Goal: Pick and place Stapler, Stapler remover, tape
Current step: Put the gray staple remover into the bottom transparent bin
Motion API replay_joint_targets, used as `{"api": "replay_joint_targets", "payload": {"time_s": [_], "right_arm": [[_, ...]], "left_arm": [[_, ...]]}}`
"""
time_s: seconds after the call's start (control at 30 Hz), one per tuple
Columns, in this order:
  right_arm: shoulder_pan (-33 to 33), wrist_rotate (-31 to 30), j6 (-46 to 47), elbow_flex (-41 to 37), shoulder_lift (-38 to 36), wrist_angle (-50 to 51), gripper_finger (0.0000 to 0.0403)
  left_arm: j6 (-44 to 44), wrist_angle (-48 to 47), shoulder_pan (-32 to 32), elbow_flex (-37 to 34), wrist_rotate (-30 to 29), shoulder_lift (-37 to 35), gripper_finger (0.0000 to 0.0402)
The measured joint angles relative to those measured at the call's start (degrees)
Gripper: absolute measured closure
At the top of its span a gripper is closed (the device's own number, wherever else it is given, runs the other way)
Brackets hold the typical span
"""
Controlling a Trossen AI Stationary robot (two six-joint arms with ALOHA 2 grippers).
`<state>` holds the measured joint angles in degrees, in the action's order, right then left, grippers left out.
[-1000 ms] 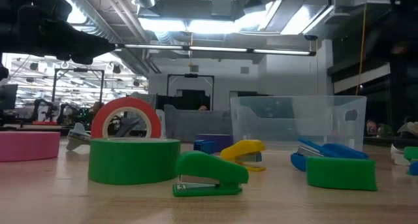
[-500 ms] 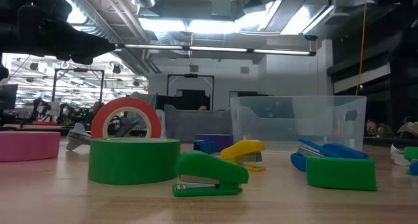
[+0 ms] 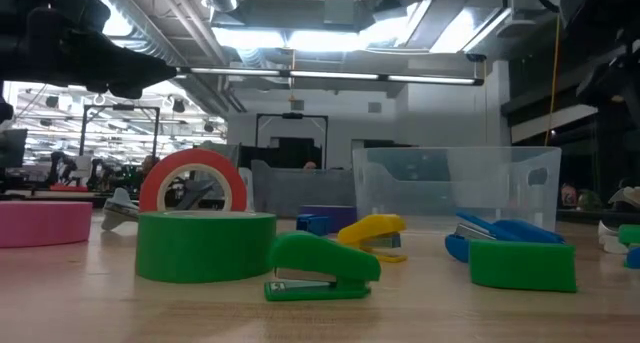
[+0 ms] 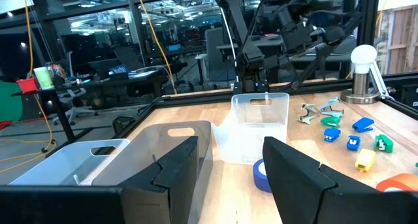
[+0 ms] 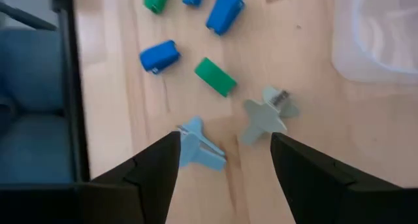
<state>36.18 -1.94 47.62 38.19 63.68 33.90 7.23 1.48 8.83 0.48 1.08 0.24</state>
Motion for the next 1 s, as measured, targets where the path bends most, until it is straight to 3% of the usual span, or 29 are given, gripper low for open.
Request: {"api": "replay_joint_targets", "payload": {"time_s": [0.47,1.0], "right_arm": [[-3.56,-1.96,1.77,-18.82,-7.41,-19.14,0.0159],[-5.03,-1.29,1.63,-20.8,-6.66,-20.87,0.0159]], "left_arm": [[0.0,0.0,0.01,0.01,0.0,0.01,0.0233],[-0.01,0.0,0.0,-0.01,0.0,0.0,0.0233]]}}
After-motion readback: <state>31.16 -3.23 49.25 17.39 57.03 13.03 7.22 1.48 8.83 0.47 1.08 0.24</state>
